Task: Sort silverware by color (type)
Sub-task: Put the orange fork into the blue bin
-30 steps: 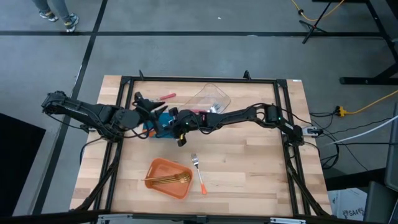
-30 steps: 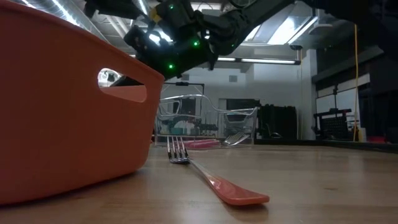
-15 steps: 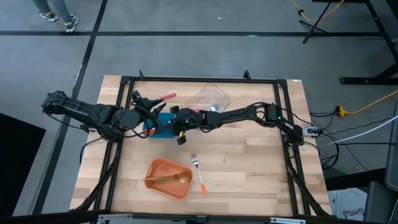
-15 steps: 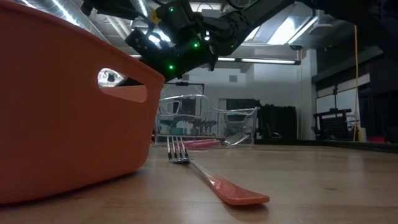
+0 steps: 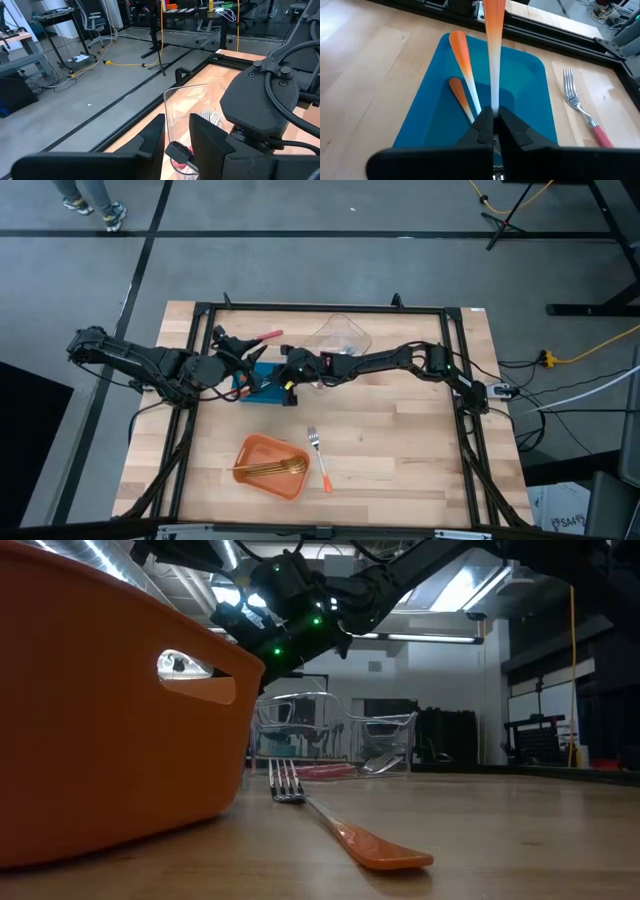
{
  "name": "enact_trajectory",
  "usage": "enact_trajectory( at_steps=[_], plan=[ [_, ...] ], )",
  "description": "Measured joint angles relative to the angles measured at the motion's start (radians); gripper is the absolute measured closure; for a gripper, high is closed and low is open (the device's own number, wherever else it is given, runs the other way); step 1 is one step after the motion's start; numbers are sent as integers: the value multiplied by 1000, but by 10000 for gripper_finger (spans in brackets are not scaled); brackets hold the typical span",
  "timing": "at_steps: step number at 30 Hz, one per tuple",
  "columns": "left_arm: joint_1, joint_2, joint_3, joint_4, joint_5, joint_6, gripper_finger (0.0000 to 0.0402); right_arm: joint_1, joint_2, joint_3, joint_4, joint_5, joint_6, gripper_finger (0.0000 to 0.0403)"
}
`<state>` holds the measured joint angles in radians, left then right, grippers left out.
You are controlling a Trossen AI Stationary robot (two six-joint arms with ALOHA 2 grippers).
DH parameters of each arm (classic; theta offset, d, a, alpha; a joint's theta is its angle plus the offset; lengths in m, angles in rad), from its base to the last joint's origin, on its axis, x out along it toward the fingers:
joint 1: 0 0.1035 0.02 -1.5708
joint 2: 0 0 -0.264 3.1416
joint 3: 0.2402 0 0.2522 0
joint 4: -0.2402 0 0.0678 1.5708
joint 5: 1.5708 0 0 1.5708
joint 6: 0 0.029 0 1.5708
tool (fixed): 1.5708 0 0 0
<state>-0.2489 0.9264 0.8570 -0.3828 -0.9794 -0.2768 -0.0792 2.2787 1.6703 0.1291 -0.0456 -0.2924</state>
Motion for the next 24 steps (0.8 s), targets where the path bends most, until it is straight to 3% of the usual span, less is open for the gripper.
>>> enact_trajectory(
  at_steps=[24],
  plan=[
    [0, 0, 0, 1, 1, 0, 319, 0, 0, 0, -26, 0, 0, 400]
  ],
)
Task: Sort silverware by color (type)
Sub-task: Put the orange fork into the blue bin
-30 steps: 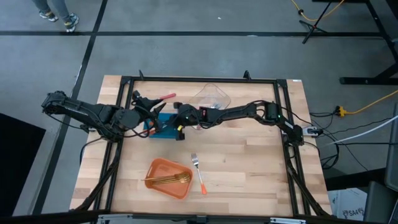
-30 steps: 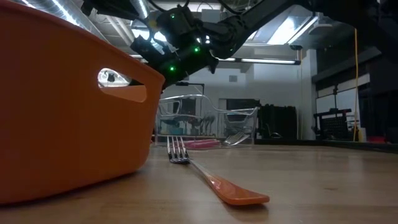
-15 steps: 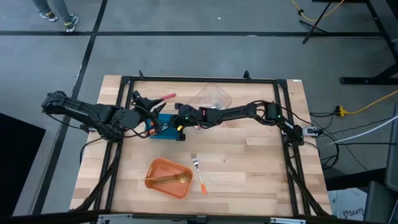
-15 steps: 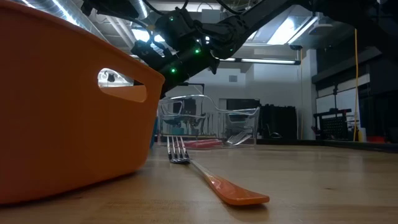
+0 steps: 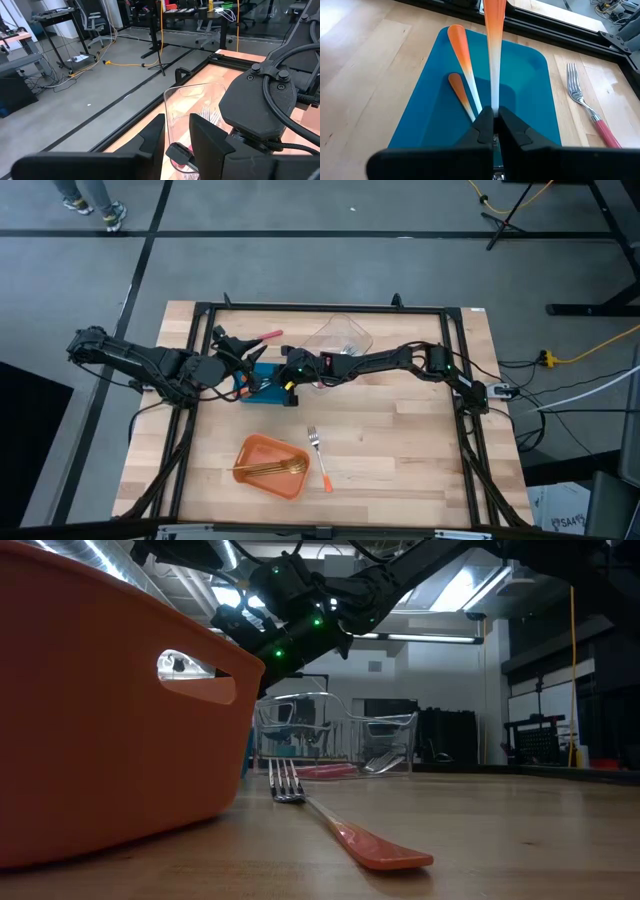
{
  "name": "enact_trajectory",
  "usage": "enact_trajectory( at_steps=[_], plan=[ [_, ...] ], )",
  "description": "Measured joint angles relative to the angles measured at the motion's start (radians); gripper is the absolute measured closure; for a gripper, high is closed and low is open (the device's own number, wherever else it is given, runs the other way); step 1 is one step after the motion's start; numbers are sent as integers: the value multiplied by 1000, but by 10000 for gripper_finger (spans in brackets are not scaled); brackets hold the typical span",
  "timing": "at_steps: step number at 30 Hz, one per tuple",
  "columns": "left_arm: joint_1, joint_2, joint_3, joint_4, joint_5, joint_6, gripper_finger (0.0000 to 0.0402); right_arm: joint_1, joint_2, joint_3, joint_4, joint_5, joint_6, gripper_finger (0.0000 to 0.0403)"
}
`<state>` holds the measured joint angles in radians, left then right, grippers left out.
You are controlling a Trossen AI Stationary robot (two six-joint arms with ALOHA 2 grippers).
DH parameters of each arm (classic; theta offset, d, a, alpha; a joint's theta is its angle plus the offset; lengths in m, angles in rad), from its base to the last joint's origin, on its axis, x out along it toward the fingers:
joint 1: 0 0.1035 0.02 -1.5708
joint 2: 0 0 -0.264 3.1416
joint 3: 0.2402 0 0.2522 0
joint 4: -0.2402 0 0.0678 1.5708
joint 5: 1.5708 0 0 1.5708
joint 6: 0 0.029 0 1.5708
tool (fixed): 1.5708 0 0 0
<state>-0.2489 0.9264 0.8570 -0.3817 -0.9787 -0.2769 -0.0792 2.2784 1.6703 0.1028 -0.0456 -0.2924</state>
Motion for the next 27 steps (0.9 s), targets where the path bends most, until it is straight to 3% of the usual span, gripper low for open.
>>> enact_trajectory(
  at_steps=[27],
  plan=[
    [0, 0, 0, 0, 0, 0, 319, 0, -1, 0, -2, -26, 0, 400]
  ],
)
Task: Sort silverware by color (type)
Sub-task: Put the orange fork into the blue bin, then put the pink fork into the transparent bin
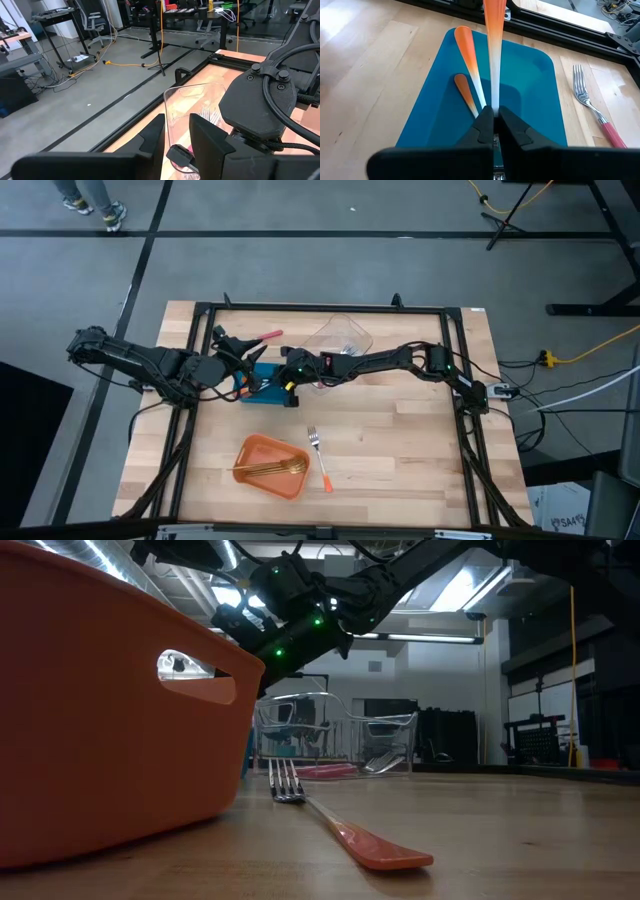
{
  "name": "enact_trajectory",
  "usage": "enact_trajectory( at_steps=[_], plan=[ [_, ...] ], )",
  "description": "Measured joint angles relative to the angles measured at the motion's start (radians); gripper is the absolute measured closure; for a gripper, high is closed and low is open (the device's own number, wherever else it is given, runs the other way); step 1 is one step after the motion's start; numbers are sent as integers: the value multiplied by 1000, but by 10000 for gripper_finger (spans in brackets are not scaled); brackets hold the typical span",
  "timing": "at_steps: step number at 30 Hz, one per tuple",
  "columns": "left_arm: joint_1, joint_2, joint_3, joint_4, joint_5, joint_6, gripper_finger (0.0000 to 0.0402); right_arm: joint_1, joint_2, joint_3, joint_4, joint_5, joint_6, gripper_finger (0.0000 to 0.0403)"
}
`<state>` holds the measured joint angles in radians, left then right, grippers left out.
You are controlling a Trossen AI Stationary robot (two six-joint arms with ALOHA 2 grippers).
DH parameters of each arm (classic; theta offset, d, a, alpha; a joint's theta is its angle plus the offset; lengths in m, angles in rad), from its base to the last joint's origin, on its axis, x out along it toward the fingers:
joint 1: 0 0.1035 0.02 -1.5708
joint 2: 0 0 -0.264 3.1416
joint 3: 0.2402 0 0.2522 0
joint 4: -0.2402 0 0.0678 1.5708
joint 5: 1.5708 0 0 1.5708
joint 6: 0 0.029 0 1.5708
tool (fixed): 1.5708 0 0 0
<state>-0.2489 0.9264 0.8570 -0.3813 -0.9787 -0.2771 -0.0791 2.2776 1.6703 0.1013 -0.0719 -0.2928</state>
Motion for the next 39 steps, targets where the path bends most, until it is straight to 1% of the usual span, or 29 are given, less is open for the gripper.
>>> enact_trajectory(
  at_steps=[4, 6, 14, 18, 21, 26, 33, 39],
  plan=[
    [0, 0, 0, 0, 0, 0, 319, 0, 0, 0, 0, 0, 0, 398],
    [0, 0, 0, 0, 0, 0, 319, 0, 0, 0, 0, 0, 0, 387],
    [0, 0, 0, 0, 0, 0, 319, 0, 0, 0, 0, 0, 0, 299],
    [0, 0, 0, 0, 0, 0, 319, 0, 0, 0, 1, 0, 0, 274],
    [0, 0, 0, 0, 0, 0, 319, 0, 0, 0, 1, 0, 0, 270],
    [0, 0, 0, 0, 0, -5, 319, 0, -19, 0, -21, 0, -1, 273],
    [2, -6, 0, 3, -6, -8, 319, 16, -135, 0, -185, -10, -3, 274],
    [68, -30, 0, -1, -5, 1, 319, 35, -243, 0, -272, -29, -29, 274]
  ],
)
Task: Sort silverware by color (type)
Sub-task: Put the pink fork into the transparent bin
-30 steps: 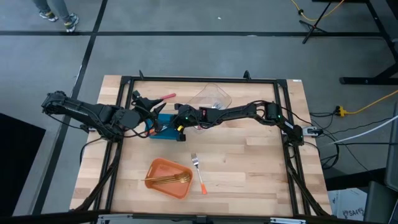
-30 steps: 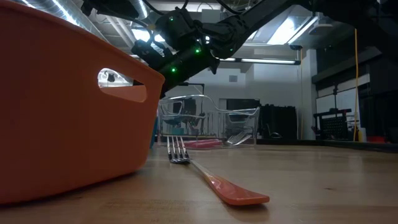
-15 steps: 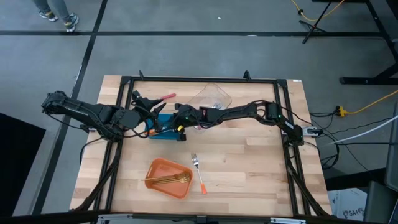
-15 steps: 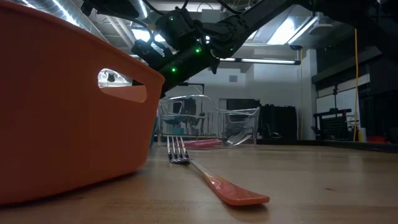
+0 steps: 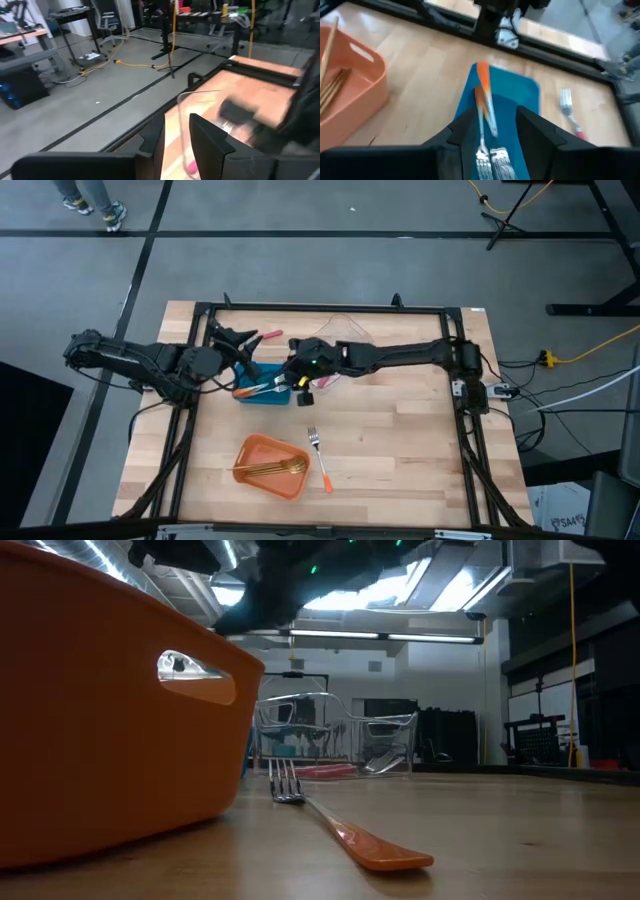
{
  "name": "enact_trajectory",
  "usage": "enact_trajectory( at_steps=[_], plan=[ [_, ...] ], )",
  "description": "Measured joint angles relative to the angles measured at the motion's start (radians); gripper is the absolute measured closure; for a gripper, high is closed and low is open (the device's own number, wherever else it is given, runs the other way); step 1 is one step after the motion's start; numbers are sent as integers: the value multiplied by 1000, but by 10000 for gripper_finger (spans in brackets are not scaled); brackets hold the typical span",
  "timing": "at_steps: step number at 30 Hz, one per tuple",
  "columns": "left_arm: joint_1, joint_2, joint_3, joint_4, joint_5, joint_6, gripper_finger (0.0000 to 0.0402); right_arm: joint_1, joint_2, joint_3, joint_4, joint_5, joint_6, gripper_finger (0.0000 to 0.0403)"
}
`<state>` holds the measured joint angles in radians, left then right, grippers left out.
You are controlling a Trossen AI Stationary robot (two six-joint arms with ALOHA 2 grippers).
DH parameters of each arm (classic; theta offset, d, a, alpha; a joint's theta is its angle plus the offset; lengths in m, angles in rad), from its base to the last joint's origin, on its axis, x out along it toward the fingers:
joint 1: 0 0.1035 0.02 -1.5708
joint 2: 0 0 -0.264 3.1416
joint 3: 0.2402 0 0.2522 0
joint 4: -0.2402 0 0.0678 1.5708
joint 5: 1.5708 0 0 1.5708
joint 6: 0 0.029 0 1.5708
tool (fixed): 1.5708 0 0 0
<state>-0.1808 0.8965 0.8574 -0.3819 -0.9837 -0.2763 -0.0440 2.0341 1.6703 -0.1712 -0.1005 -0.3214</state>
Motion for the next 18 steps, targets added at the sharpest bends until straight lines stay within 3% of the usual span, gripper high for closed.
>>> enact_trajectory(
  at_steps=[7, 18],
  plan=[
    [171, -21, -1, -4, 150, 131, 319, 4, -137, 0, -136, 12, -6, 274],
    [543, -20, 0, -9, 510, 241, 319, 5, -337, 1, -426, 107, 18, 274]
  ],
)
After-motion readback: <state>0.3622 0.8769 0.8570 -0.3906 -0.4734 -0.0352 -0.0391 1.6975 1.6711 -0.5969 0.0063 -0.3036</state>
